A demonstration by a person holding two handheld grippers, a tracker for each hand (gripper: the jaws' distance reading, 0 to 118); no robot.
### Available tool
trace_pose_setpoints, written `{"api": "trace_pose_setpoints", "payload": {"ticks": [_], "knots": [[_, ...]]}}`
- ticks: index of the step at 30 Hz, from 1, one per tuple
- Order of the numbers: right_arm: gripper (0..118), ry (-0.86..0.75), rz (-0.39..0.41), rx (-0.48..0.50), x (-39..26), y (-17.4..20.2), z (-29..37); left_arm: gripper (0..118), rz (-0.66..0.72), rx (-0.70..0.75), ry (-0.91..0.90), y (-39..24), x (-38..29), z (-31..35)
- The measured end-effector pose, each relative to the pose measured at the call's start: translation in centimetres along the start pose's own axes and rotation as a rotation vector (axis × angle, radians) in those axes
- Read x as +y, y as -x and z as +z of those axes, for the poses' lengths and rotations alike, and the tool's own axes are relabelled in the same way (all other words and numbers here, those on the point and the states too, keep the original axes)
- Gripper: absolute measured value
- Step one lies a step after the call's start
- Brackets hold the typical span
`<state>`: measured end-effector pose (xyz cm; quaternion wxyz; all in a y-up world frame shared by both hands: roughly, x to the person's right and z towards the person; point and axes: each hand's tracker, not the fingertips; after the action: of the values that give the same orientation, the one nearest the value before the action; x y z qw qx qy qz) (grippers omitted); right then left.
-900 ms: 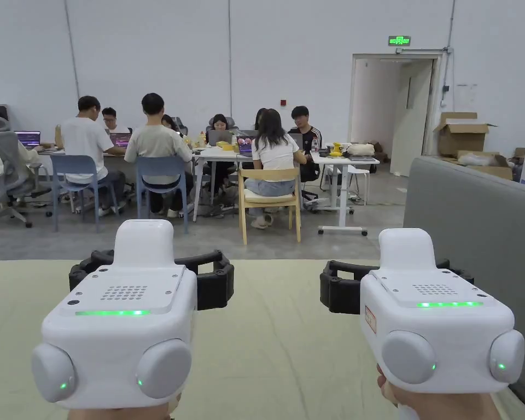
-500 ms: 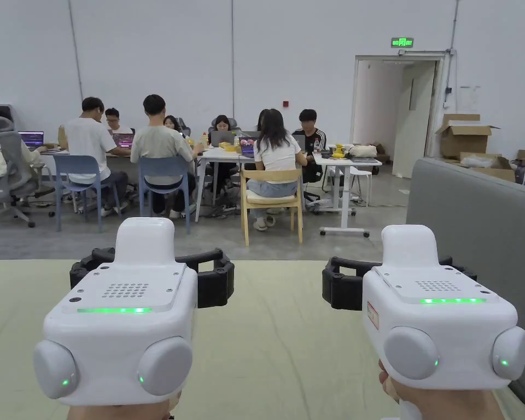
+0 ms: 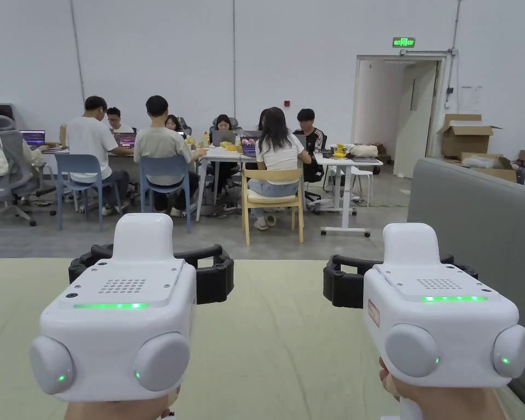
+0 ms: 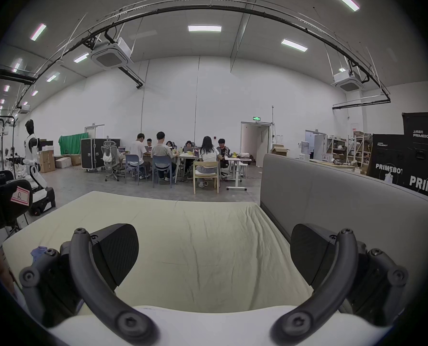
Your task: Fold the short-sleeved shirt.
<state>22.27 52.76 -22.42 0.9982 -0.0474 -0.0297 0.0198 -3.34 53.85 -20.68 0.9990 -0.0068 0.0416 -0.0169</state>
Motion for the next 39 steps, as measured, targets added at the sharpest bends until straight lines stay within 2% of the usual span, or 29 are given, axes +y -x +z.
{"api": "trace_pose_setpoints", "payload": {"ticks": [39], "knots": [[118, -0.013, -0.011, 0.004, -0.17, -0.48, -0.07, 118, 0.006, -0.005, 0.013, -0.46, -0.14, -0.1]]}}
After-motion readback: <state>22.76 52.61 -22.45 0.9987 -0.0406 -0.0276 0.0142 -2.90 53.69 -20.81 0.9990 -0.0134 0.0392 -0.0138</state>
